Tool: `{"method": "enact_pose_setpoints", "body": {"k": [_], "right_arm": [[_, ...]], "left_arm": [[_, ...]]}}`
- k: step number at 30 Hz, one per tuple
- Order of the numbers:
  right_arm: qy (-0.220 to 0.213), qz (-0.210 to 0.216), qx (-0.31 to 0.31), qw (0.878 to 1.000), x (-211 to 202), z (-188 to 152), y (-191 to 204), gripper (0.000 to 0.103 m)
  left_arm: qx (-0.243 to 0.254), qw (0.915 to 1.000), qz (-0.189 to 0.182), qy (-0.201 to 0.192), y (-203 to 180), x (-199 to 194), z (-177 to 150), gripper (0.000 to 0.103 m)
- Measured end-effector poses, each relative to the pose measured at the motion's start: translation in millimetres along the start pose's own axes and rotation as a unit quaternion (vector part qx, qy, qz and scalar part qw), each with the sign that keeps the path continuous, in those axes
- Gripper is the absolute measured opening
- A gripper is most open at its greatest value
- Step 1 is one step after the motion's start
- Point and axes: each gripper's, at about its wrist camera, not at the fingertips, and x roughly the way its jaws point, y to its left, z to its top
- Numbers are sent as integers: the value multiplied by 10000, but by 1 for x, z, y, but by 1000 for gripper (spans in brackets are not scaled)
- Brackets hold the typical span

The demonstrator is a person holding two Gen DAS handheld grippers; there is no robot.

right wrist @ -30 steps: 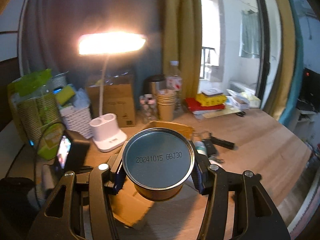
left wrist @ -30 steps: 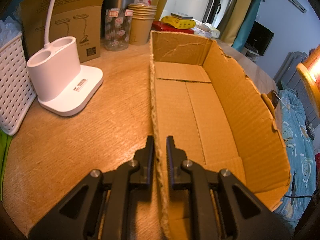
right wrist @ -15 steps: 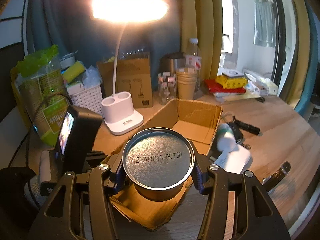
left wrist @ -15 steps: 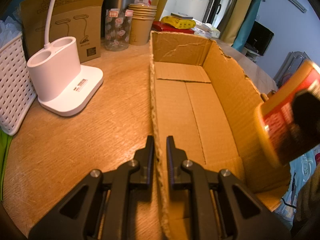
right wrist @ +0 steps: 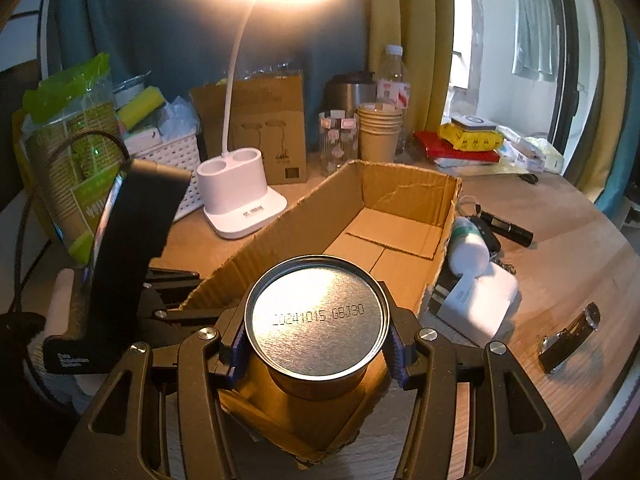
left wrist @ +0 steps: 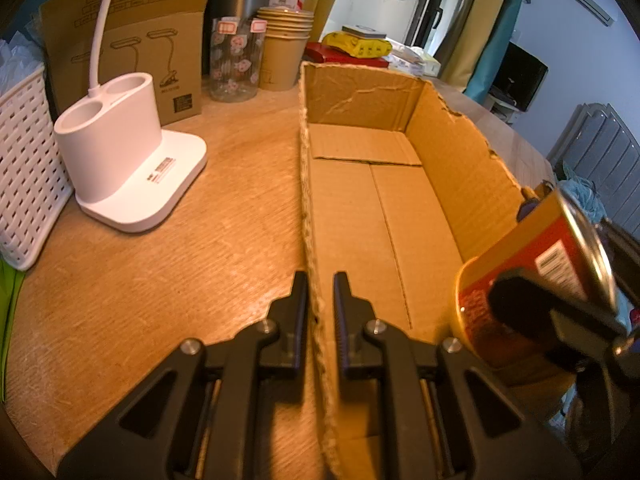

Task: Organize rigid objects
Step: 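Carry the tin can into the box and release it with the right tool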

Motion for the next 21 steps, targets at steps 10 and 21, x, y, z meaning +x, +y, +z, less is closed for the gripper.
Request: {"method": "enact_pose_setpoints", "body": {"k": [10, 21], "right_arm": [[221, -185, 80, 9996, 7, -3, -6, 57], [280, -309, 66, 9991, 13, -3, -4, 57]], "left_arm": [[15, 10000, 17, -1, -1, 0, 0, 13], [-26, 10000, -3, 24, 3, 0, 1, 14]]}}
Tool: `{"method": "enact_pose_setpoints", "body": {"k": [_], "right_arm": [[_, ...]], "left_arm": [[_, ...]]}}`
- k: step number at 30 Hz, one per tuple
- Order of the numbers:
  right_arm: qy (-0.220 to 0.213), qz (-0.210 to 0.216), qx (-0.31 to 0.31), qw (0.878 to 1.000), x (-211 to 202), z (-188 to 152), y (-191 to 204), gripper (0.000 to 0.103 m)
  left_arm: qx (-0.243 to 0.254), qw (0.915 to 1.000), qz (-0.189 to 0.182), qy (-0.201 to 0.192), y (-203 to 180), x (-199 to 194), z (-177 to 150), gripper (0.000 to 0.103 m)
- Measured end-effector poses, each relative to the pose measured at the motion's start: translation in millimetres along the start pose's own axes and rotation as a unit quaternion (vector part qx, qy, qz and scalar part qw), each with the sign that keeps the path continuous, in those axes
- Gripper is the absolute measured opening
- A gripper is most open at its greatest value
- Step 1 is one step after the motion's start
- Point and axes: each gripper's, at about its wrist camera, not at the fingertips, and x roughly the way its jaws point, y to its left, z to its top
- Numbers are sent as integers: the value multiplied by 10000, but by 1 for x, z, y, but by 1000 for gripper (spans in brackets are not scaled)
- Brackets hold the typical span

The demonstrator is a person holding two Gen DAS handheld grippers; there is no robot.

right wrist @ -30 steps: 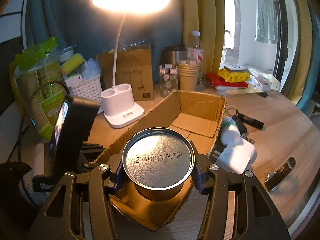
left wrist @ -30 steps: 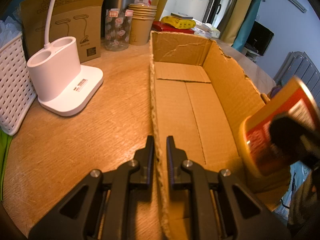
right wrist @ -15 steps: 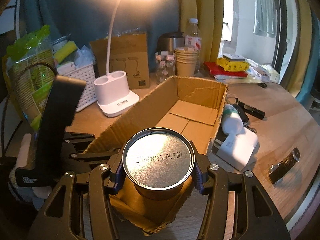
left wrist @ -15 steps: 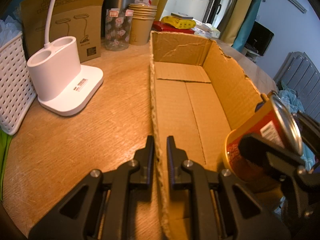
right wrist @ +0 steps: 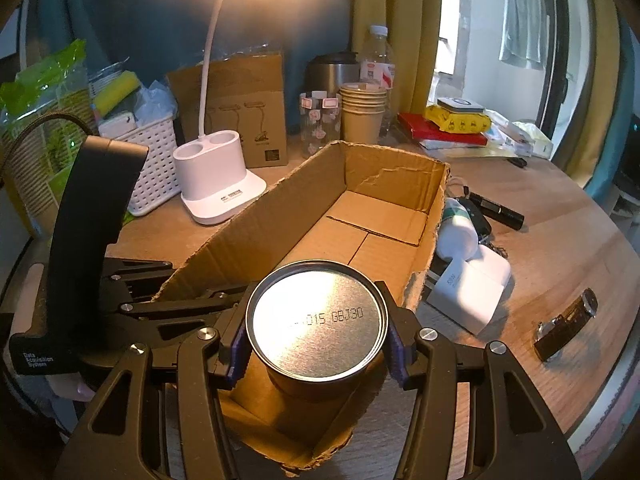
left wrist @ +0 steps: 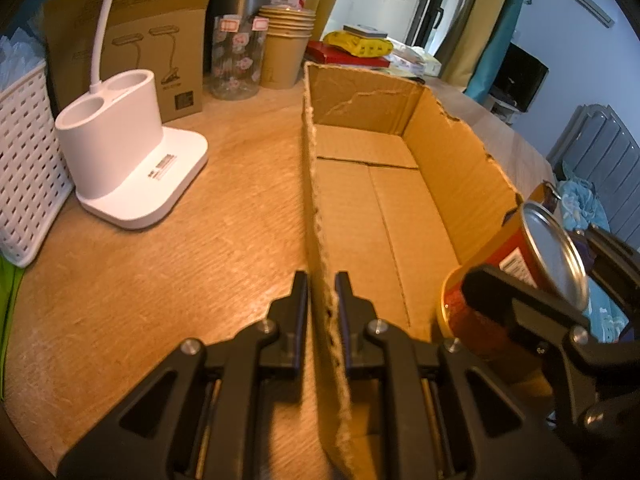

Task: Organize rigid objects
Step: 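Carry the tin can into the box and release it with the right tool, then move the right tool to the brown leather watch and grasp it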

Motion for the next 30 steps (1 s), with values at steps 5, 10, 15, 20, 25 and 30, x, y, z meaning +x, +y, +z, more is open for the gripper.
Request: {"method": "enact_pose_setpoints", "body": {"k": [5, 10, 15, 20, 25, 30], "right_arm": [[2, 181, -7, 9998, -2, 1, -3, 64], [-218, 78, 10, 9997, -12, 2, -3, 72], [-578, -124, 250, 9979, -38, 9, -21, 73], [-950, -819, 510, 9908, -68, 15, -64, 73], [-975, -1467, 986, 9794, -73, 4, -121, 73], [-917, -1740, 1225, 9728, -71, -8, -157, 74]], "left_arm": [[-13, 10000, -15, 1, 1, 2, 1, 15], [-18, 10000, -15, -5, 1, 2, 0, 15], [-23, 10000, -19, -8, 0, 2, 0, 15], [-17, 10000, -12, -12, -2, 1, -1, 15], [-20, 10000, 1, -14, -2, 1, 0, 15], [-11, 10000, 14, -17, -2, 1, 0, 15]]}}
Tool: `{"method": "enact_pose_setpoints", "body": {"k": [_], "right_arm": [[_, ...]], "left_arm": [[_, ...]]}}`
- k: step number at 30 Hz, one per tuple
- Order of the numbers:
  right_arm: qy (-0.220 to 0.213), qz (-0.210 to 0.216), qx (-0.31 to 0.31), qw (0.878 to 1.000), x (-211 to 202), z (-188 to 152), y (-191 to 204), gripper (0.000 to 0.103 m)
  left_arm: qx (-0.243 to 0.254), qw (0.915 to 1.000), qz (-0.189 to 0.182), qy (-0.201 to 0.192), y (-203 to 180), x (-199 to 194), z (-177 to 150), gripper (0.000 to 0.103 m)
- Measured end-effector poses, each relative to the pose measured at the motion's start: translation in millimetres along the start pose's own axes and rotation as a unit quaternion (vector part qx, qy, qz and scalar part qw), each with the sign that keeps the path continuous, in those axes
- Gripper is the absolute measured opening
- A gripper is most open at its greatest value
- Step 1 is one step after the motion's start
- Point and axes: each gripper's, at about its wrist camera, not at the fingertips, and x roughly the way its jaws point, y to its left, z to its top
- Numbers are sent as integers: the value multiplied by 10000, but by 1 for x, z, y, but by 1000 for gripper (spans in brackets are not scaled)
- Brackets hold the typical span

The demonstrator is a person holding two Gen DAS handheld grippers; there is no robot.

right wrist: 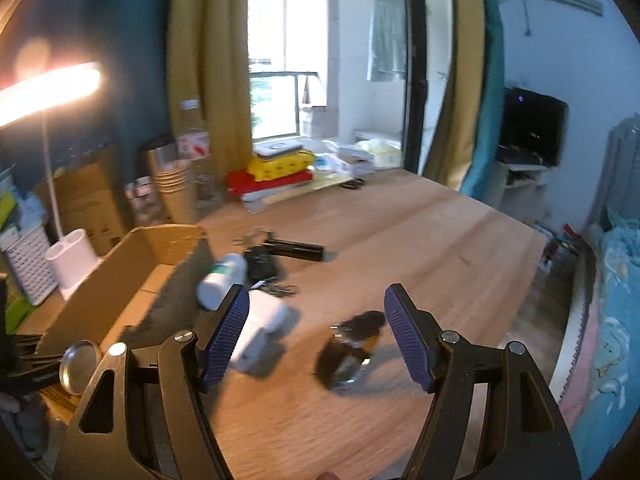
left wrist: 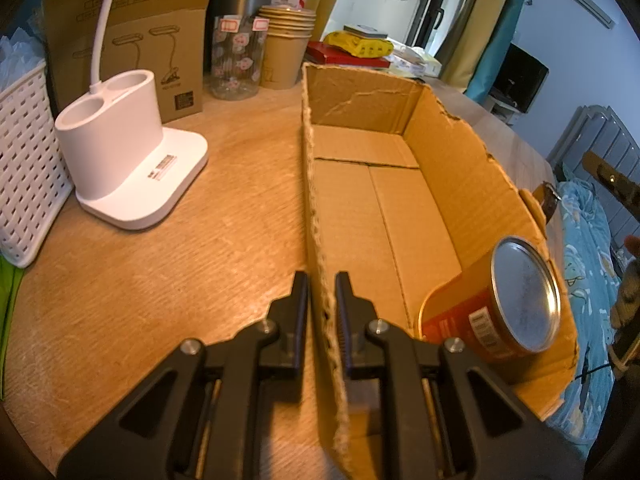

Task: Organize rigid objects
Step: 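Move the right tool to the brown leather watch and grasp it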

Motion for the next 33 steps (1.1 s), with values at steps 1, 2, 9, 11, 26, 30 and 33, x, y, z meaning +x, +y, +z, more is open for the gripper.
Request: {"method": "enact_pose_setpoints", "body": {"k": [1, 2, 9, 11, 26, 30, 33], "right_arm": [[-7, -36, 11, 10000, 1, -2, -6, 74], [4, -60, 10, 10000, 2, -2, -9, 74], [129, -161, 144, 9997, 13, -12, -22, 74], [212, -178, 181, 9995, 18, -16, -24, 74], [855, -171, 102, 9961, 63, -55, -13, 74], [921, -211, 85, 9955, 71, -56, -10, 74], [964, -204, -12, 9951, 75, -56, -6, 73]], "left_arm": [[3, 10000, 1, 1, 0, 0, 0, 15], [3, 10000, 0, 1, 0, 0, 0, 15], [-2, 10000, -8, 4, 0, 0, 0, 15], [-11, 10000, -23, 8, 1, 1, 1, 15], [-18, 10000, -28, 11, 1, 2, 2, 15], [-21, 10000, -29, 11, 1, 2, 2, 15], [-21, 10000, -30, 11, 1, 2, 1, 15]]}}
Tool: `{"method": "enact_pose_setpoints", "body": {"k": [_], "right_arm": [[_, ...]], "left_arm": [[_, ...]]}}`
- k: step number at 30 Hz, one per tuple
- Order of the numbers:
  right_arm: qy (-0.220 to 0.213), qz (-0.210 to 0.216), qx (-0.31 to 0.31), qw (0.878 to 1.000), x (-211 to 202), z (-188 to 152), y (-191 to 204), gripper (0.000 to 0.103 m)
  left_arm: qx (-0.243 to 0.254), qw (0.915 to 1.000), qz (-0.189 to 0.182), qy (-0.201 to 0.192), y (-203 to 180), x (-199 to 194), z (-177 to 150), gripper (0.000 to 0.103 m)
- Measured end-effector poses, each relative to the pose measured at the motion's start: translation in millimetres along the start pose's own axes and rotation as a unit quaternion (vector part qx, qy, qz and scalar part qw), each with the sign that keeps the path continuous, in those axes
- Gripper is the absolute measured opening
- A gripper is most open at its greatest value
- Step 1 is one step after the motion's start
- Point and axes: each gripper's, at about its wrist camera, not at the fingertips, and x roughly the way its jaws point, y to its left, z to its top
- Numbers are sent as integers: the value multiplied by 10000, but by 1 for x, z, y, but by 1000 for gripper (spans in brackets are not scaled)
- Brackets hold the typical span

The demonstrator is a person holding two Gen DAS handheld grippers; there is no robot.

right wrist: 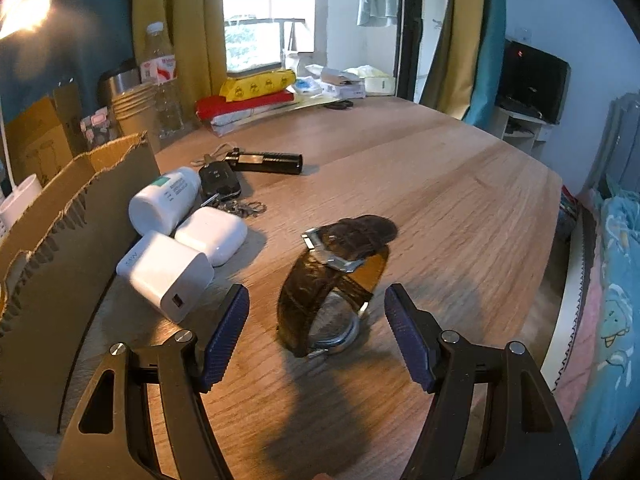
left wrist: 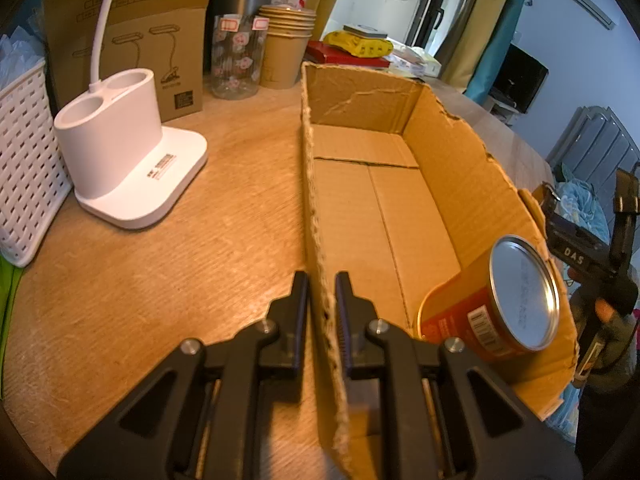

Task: Organize rigid objects
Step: 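Move the right tool to the brown leather watch and grasp it, then carry the watch into the box and release it with the right tool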

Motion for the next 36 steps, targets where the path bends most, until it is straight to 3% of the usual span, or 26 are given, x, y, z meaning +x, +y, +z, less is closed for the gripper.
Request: {"method": "enact_pose_setpoints", "body": {"k": [12, 17, 19, 21, 36], "right_arm": [[308, -43, 26, 9995, 17, 2, 1, 71], [348, -73, 61, 9993, 19, 2, -1, 64], [317, -96, 67, 9994, 18, 2, -2, 51], [293, -94, 56, 9995, 18, 2, -2, 46], [120, 81, 42, 9999, -3, 5, -1, 46]], "left_arm": [[-2, 10000, 0, -1, 0, 0, 0, 15], [-1, 10000, 0, -1, 0, 0, 0, 16], [0, 10000, 0, -2, 0, 0, -1, 16], [-2, 10000, -1, -2, 0, 0, -1, 16], [-2, 10000, -2, -1, 0, 0, -1, 16]]}}
